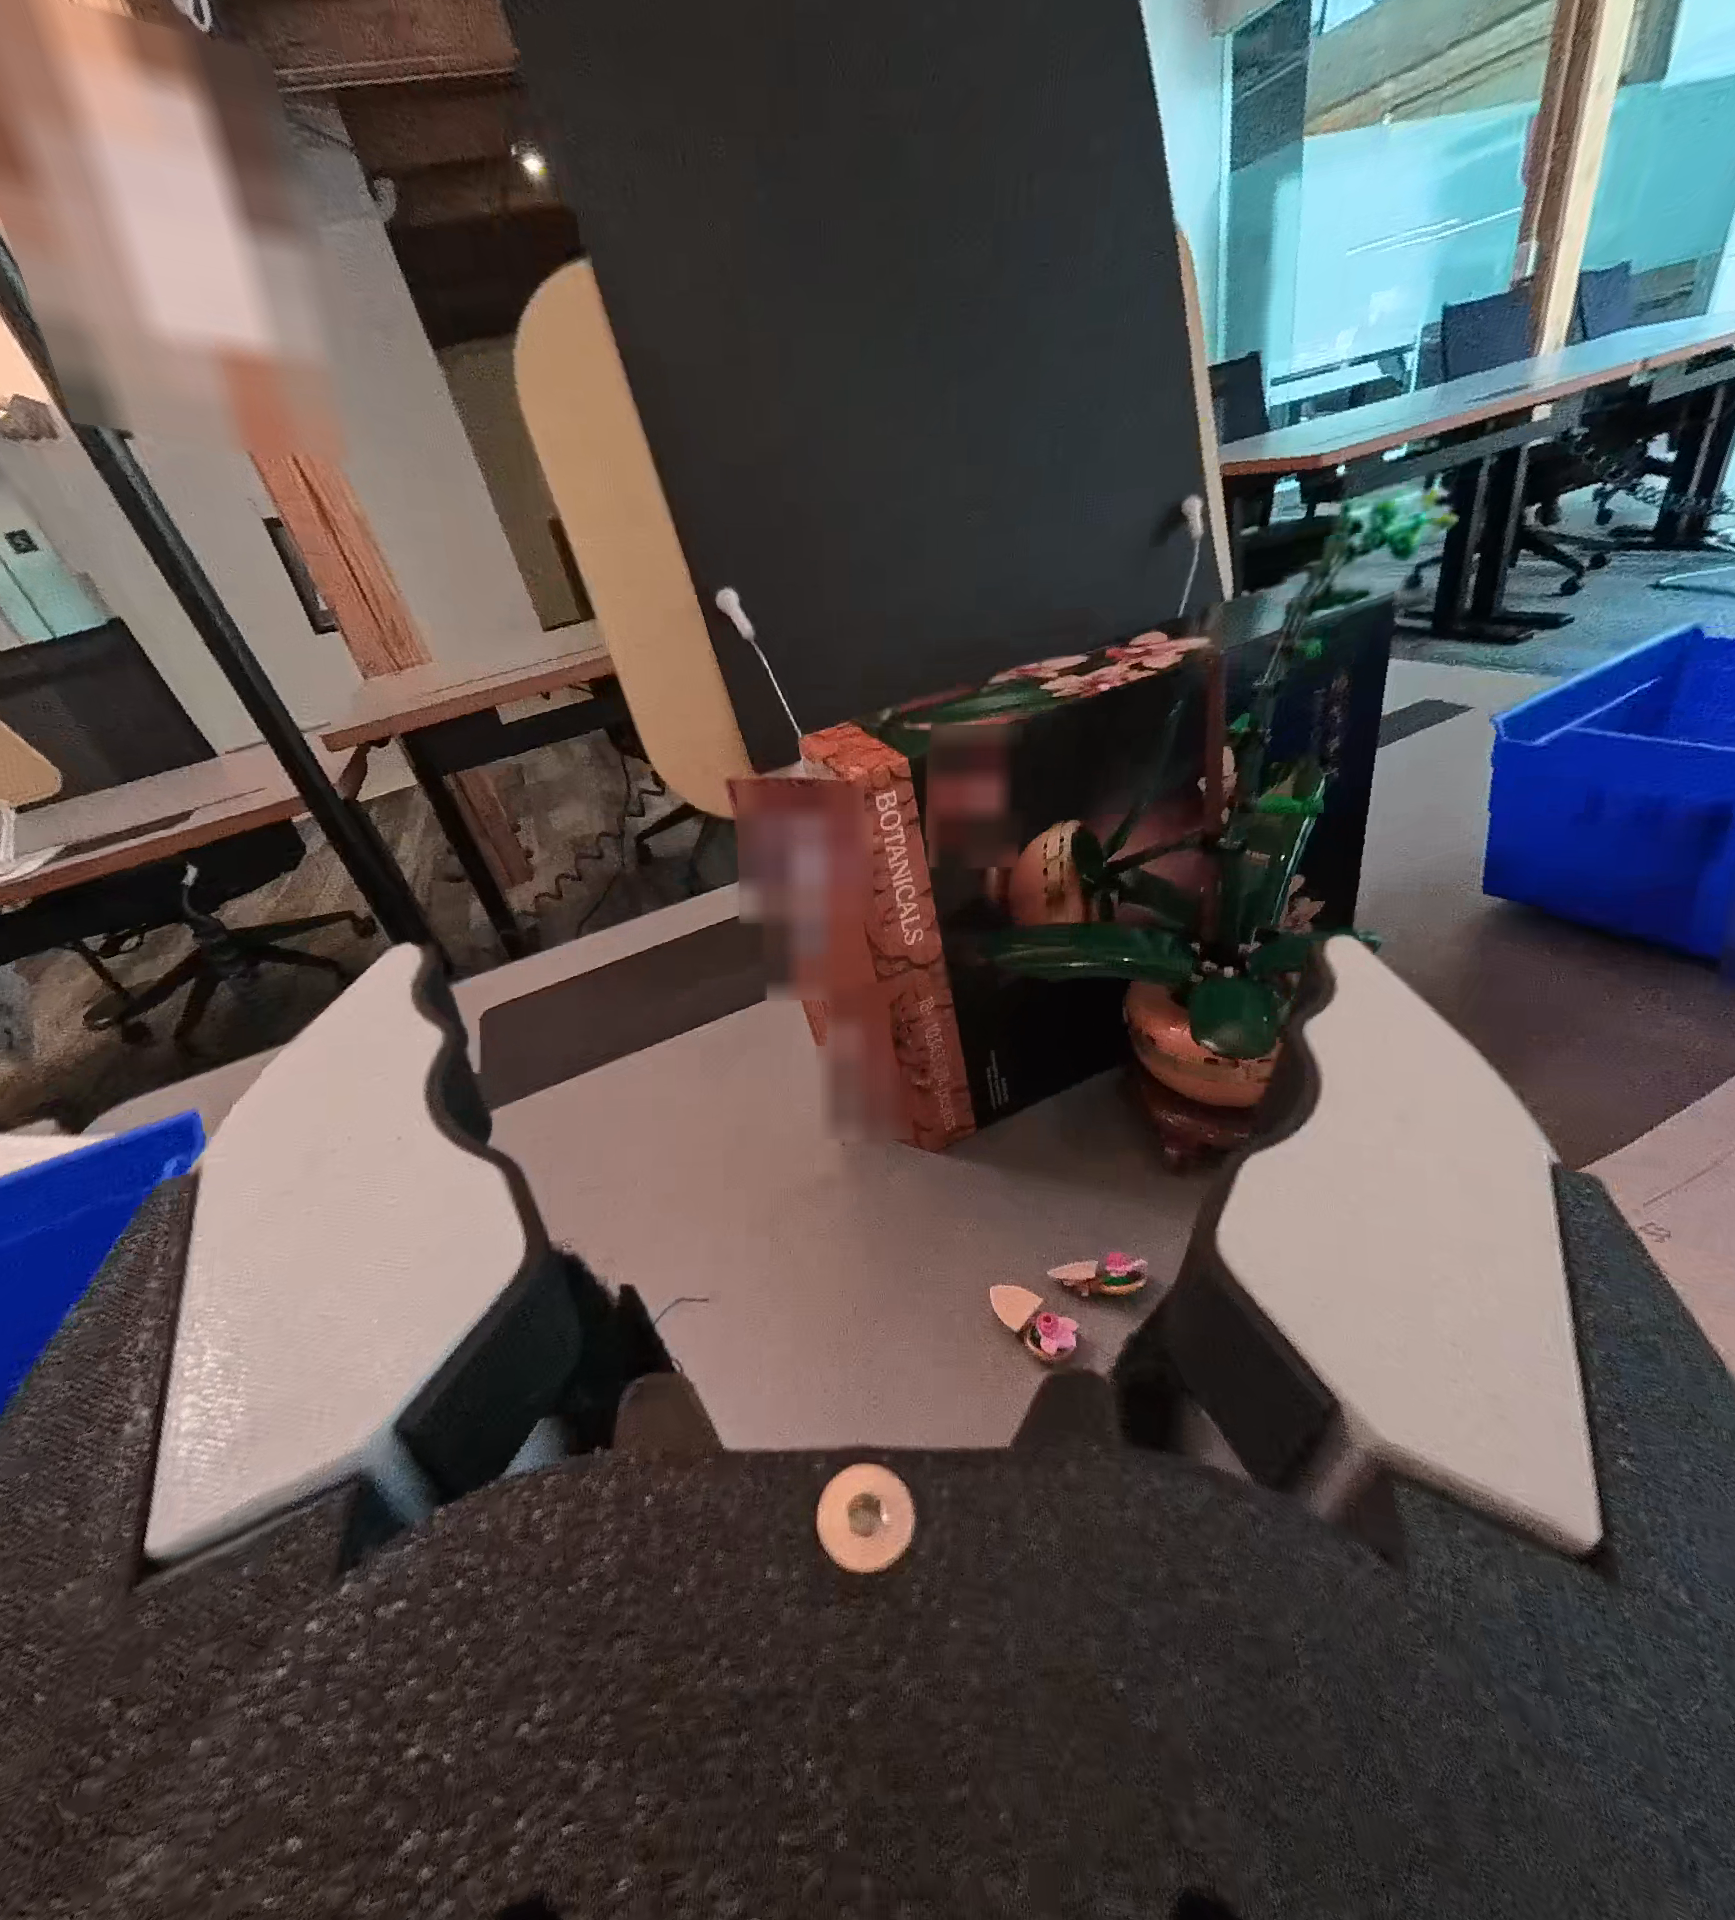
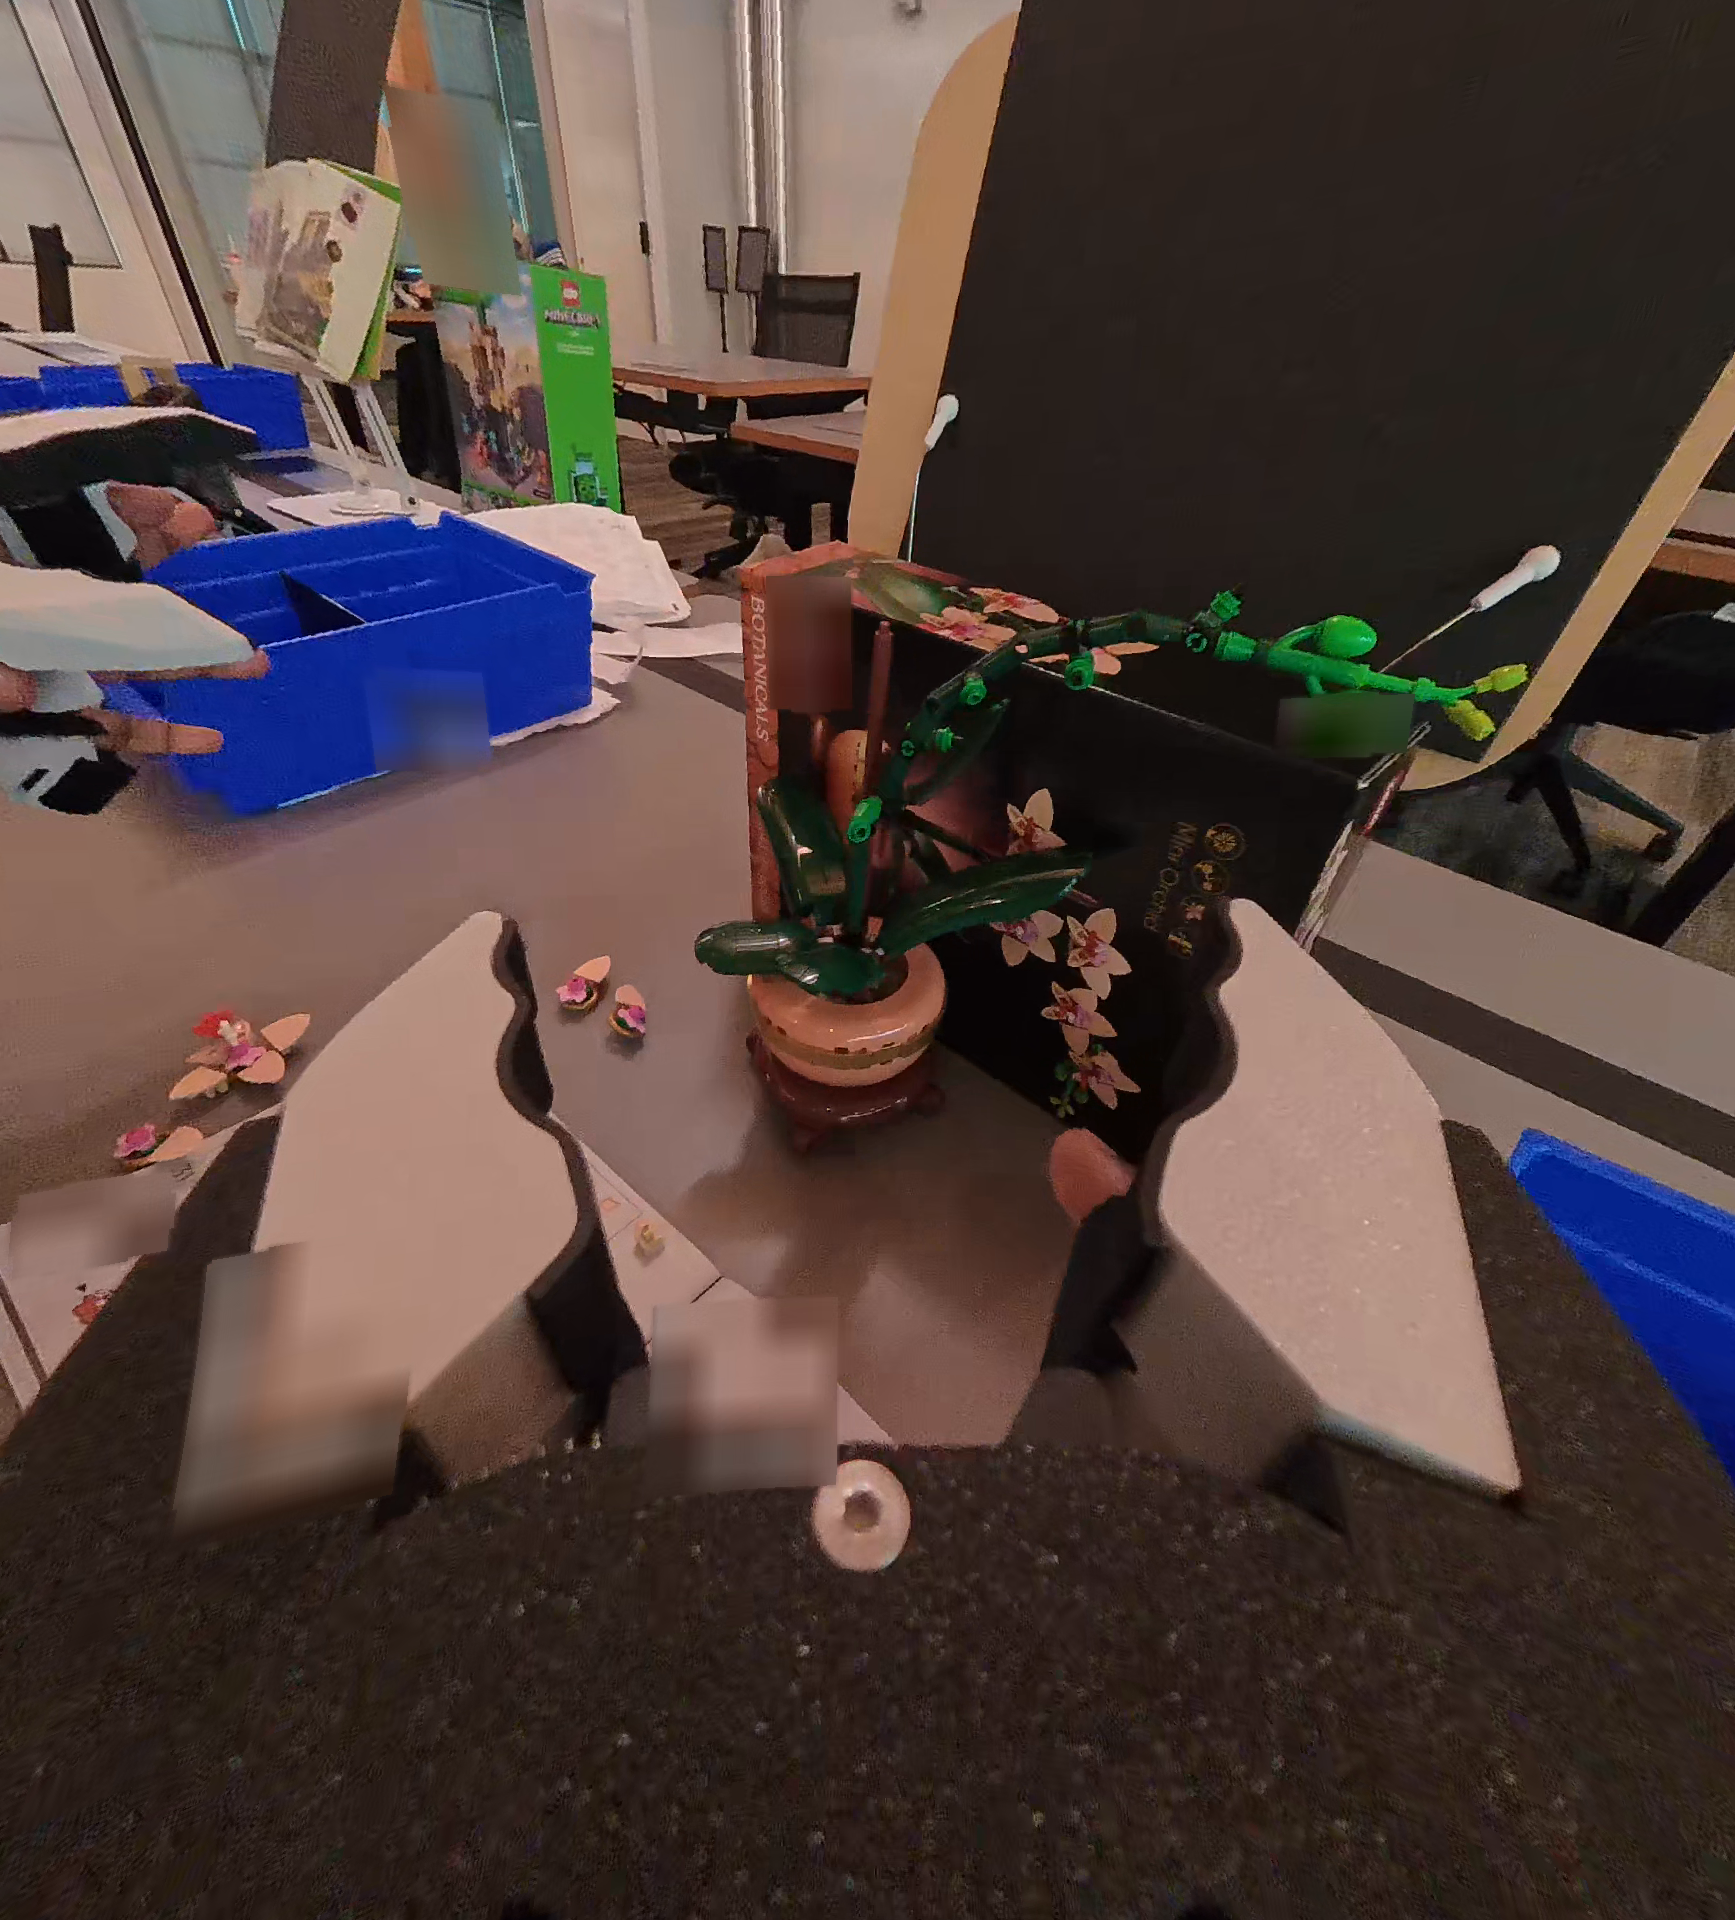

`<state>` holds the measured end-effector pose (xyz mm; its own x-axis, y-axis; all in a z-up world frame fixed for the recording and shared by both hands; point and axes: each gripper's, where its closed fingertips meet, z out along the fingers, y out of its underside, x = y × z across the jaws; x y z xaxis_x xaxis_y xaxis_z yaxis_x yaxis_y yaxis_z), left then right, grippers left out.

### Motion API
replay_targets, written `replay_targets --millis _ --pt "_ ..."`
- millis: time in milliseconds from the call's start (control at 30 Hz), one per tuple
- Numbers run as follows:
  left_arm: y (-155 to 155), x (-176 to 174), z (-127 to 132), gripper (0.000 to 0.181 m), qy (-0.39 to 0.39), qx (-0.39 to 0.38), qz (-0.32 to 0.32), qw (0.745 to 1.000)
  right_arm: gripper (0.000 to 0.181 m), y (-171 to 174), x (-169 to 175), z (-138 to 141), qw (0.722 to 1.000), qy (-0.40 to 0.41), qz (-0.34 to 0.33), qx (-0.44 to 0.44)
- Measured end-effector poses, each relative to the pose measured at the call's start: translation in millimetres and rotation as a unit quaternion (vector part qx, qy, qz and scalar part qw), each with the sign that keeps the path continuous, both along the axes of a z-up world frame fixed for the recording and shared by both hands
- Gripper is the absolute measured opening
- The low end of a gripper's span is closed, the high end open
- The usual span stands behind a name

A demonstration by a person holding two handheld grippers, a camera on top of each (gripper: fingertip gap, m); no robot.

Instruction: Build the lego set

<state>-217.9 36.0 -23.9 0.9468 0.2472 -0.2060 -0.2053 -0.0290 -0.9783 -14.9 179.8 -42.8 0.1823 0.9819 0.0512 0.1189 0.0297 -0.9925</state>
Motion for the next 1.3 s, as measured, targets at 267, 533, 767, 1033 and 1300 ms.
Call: replay_targets --millis 267,533,767,1033,1300 --pt "-33 12 36 0.089 0.048 0.015 -0.062 0.997 0.104 -2 20 11 0.999 -0.011 -0.001 0.044" --pt "-65 -6 60 0.0 0.026 0.132 -0.043 0.99 0.0 -34 44 50 0.986 0.13 0.094 0.048" --pt "-71 -4 56 0.007 0.009 0.122 -0.092 0.988 0.005 -36 44 50 0.98 0.158 0.115 0.021" --pt "-76 -16 39 0.045 0.008 0.054 -0.073 0.996 0.032 -98 -15 -37 0.966 -0.07 0.248 -0.023" --pt "-91 -12 43 0.043 0.005 0.071 -0.108 0.992 0.055 -205 -102 -124 0.865 -0.237 0.413 -0.159"
